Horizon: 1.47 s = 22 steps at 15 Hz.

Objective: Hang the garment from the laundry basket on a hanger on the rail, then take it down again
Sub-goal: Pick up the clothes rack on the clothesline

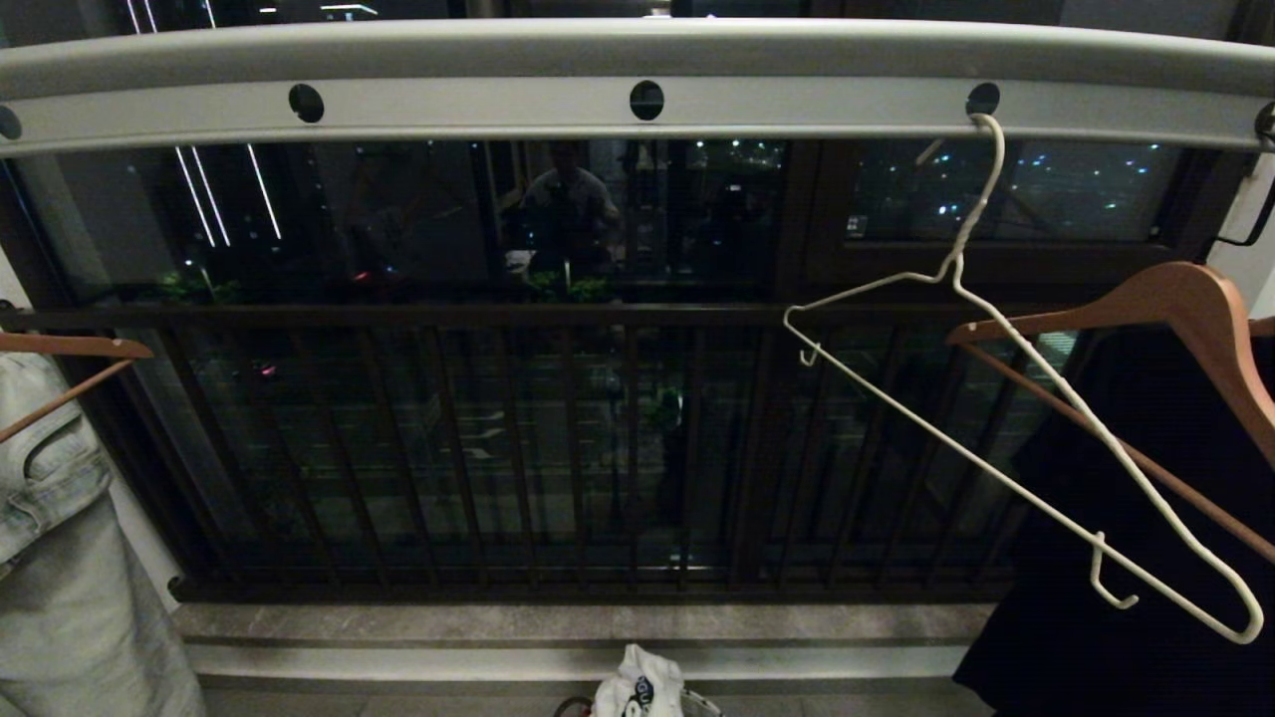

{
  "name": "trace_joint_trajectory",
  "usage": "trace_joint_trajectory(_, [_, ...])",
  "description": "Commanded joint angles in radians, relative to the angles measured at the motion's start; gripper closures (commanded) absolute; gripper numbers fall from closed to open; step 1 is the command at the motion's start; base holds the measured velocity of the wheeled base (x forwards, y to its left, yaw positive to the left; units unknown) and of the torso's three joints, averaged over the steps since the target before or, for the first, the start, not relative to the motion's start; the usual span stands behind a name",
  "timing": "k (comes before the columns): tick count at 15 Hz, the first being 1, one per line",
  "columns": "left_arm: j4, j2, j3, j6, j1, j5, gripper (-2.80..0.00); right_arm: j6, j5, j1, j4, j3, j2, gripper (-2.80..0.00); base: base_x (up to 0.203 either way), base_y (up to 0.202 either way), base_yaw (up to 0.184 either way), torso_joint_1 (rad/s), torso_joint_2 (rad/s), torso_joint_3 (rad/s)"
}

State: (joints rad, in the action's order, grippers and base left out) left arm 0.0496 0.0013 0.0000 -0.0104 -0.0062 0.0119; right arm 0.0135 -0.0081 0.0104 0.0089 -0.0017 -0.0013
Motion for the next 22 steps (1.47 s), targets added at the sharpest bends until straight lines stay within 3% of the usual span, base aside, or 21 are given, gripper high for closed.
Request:
trace_joint_trajectory(1, [0.001, 0.000, 0.015, 0.000, 0.000, 0.000, 0.00, 0.000, 0.000, 0.000, 0.000, 0.000, 0.001, 0.00, 0.000, 0.000, 0.000, 0.000, 0.00, 0.000])
trace_joint_trajectory(17, [0.001, 0.000, 0.015, 0.000, 0.000, 0.000, 0.00, -0.009, -0.001, 0.000, 0.003, -0.002, 0.001, 0.00, 0.000, 0.000, 0.000, 0.000, 0.00, 0.000])
trace_joint_trajectory(22, [0.001, 0.000, 0.015, 0.000, 0.000, 0.000, 0.00, -0.008, 0.019, 0.000, 0.078, -0.195, 0.051, 0.00, 0.000, 0.000, 0.000, 0.000, 0.00, 0.000])
